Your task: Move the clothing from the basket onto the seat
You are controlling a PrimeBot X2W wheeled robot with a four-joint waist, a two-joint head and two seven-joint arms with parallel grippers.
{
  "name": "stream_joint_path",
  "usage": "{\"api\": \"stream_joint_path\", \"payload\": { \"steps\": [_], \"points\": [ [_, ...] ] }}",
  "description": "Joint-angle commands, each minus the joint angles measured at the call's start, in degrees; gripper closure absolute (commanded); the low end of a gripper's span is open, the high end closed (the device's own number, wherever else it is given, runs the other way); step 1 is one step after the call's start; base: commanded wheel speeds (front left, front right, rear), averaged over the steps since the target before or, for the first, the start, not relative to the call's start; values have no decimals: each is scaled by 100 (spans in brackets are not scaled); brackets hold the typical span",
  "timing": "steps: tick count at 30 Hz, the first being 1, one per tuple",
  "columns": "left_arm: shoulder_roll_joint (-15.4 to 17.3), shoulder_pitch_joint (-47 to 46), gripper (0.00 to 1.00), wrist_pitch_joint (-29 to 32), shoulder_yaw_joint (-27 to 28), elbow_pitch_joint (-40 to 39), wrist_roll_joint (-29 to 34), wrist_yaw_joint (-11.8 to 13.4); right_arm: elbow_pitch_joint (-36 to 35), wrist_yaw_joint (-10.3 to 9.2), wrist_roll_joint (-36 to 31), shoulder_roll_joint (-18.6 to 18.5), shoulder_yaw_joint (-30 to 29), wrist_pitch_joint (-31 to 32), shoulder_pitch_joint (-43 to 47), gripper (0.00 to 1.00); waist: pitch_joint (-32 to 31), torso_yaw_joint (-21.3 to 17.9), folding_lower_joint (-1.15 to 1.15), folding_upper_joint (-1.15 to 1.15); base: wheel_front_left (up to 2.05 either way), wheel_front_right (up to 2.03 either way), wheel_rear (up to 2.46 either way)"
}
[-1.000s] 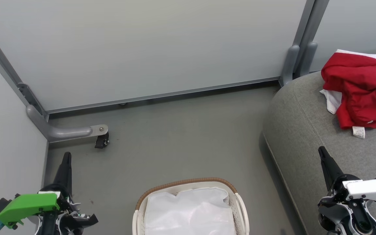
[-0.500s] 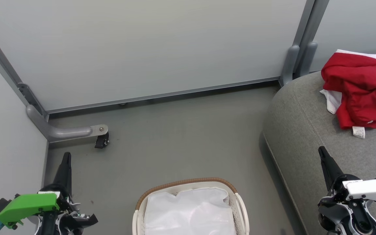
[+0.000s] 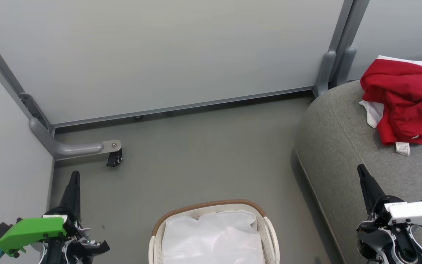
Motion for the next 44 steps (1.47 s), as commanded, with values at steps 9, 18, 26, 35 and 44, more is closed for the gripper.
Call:
{"api": "stream_joint_path", "payload": {
  "steps": [9,18,26,35,44],
  "points": [
    [4,-60,100,16,31,-4,27,-33,-20,0,20,-34,-11,19,-44,100,0,0,0,0,0,0,0],
    [2,-61,100,23,36,-4,34,-33,-21,0,20,-34,-11,19,-44,100,0,0,0,0,0,0,0],
    [-1,-62,100,21,40,-4,39,-33,-21,0,20,-33,-11,19,-44,100,0,0,0,0,0,0,0],
    [-4,-62,100,25,42,-4,44,-33,-21,0,20,-33,-10,19,-43,100,0,0,0,0,0,0,0],
    [-8,-63,100,31,46,-4,51,-33,-21,0,20,-33,-10,19,-43,100,0,0,0,0,0,0,0]
  ]
}}
